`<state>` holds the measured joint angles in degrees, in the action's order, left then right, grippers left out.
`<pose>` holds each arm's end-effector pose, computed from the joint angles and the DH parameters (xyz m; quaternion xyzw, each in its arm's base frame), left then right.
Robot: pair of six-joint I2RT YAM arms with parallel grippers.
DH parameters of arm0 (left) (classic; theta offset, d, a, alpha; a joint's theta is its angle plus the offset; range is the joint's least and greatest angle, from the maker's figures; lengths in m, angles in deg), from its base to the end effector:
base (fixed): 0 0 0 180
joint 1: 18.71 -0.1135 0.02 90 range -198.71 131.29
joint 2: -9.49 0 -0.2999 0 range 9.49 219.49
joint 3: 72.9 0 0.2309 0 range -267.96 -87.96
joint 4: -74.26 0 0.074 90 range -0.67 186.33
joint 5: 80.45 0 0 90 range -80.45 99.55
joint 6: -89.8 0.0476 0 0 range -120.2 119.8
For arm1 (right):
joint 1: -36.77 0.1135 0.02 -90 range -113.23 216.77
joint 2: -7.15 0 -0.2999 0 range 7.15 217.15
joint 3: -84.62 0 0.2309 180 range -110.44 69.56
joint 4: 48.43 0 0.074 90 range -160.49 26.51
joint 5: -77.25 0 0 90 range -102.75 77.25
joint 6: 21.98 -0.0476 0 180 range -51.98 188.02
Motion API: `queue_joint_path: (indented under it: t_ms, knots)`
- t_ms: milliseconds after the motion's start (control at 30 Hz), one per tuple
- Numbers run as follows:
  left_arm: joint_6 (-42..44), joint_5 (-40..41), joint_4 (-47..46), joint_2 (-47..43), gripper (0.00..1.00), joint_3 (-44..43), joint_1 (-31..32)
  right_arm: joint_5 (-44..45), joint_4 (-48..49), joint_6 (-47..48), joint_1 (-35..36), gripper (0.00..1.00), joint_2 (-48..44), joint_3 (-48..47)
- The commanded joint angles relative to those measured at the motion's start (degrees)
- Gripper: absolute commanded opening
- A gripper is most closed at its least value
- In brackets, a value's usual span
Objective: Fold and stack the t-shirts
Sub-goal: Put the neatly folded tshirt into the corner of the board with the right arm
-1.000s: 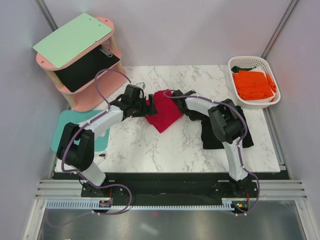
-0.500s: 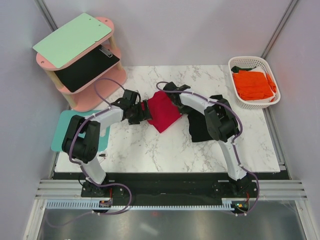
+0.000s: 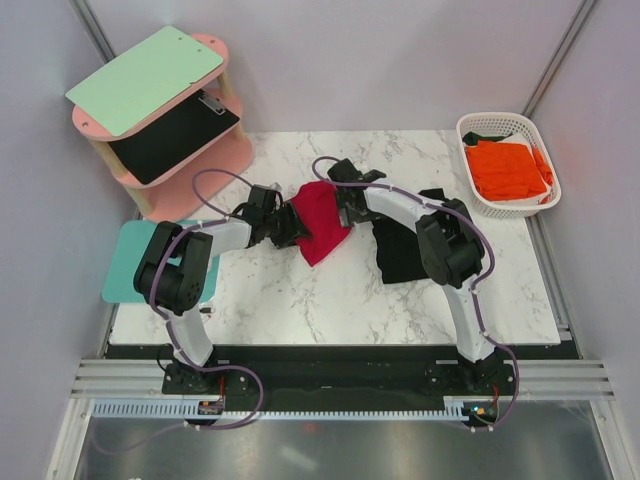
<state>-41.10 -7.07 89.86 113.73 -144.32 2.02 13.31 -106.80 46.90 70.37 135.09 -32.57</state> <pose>0.3386 -0.1427 0.1896 -0.1115 0.9198 -0.2960 0.2324 0.4054 0.2443 0.1979 -0.0635 0.9569 -0.1158 0.2587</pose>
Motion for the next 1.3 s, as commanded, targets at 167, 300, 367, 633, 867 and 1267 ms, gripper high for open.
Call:
queue_joint_path:
  t_ms: [167,300,367,633,867,1267]
  knots:
    - [-0.15,-0.96,-0.90,3.51,0.02,1.69,0.01,-12.34,12.54,3.37,-0.03,0.98,-5.60,6.59]
    - [2.58,0.79,4.29,0.96,0.02,1.86,-0.86,-19.72,15.09,3.81,-1.87,0.98,-5.68,5.71]
    - [4.07,2.03,7.53,-0.96,0.02,1.95,-1.65,-24.03,16.67,3.90,-3.36,0.98,-6.47,5.19]
    - [6.10,4.40,11.68,-4.66,0.02,4.24,-4.38,-40.11,23.87,3.11,-9.34,0.98,-9.72,4.48]
    - [7.59,4.58,14.40,-5.54,0.02,4.85,-5.26,-48.82,28.01,0.65,-10.75,0.98,-9.99,3.16]
    - [8.65,3.44,15.99,-6.34,0.02,5.38,-6.67,-63.59,32.32,-4.63,-10.84,0.98,-0.59,3.68]
